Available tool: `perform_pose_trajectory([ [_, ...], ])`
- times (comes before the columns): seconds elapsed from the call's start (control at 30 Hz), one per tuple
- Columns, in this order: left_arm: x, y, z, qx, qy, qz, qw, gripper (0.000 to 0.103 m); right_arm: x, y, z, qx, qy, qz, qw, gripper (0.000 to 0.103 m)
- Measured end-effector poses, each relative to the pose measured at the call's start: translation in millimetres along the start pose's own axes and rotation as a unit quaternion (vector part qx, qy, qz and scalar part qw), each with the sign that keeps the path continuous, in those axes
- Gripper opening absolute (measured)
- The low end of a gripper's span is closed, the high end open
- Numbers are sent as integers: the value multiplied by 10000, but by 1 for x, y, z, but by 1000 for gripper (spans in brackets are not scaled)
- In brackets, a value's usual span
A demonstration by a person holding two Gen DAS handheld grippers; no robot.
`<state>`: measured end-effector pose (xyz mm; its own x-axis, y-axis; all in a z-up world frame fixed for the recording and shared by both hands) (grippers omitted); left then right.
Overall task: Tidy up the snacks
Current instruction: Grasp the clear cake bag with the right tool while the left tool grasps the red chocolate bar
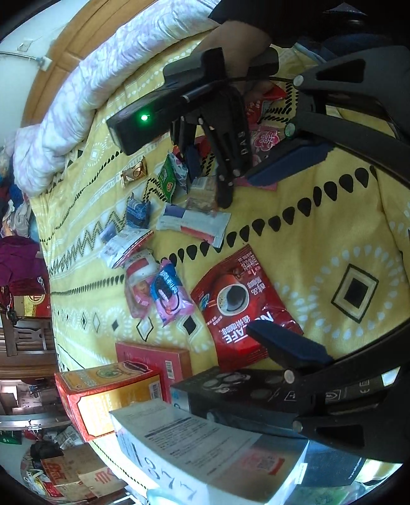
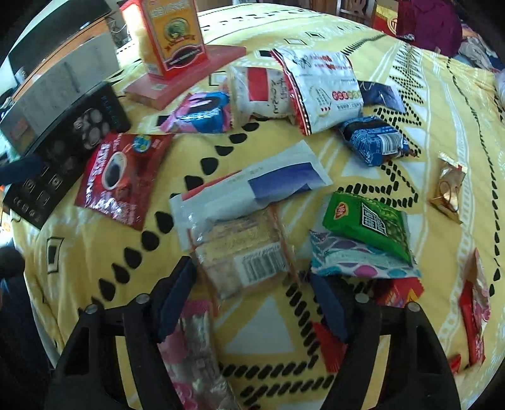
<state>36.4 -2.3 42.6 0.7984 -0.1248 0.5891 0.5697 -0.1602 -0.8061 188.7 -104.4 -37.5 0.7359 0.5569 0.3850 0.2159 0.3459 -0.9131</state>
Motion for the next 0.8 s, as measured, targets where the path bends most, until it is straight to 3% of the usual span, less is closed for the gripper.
perform_pose_trajectory([
  [0.1,-2,0,-8,-83,78,26,9999,87,-2,-10,-4,-20,225,-137,9997,54],
  [0.2,-6,2,-14,-175,97,78,9998,87,-10,-37,-14,38,635,-515,9966,51],
  [0.37,-13,9,-18,-160,83,197,9996,87,-45,-94,-32,121,1563,-1255,9796,50],
  [0.5,-8,18,-14,20,130,178,9998,87,-81,-126,-30,346,2241,-1725,9586,50],
  [0.6,2,27,-9,107,81,209,9997,87,-97,-136,-17,426,2349,-1873,9528,50],
  [0.67,4,31,-17,-127,175,343,9992,86,-106,-139,-9,337,2286,-1877,9547,50],
  [0.8,1,34,-51,-327,860,393,9950,86,-120,-138,-5,306,2240,-1746,9583,50],
])
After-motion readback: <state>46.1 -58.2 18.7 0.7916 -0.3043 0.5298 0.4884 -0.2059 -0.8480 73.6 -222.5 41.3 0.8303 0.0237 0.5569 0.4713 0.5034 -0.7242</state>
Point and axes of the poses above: each gripper's, at about its wrist camera, not at the fingertips, and y roughly the way its jaws point, z to its left, x to its top, the point moved 6 cm from there along y, roughly the way its jaws point, and after that the axes turned 3 degrees about x, right-handed, at the moved point
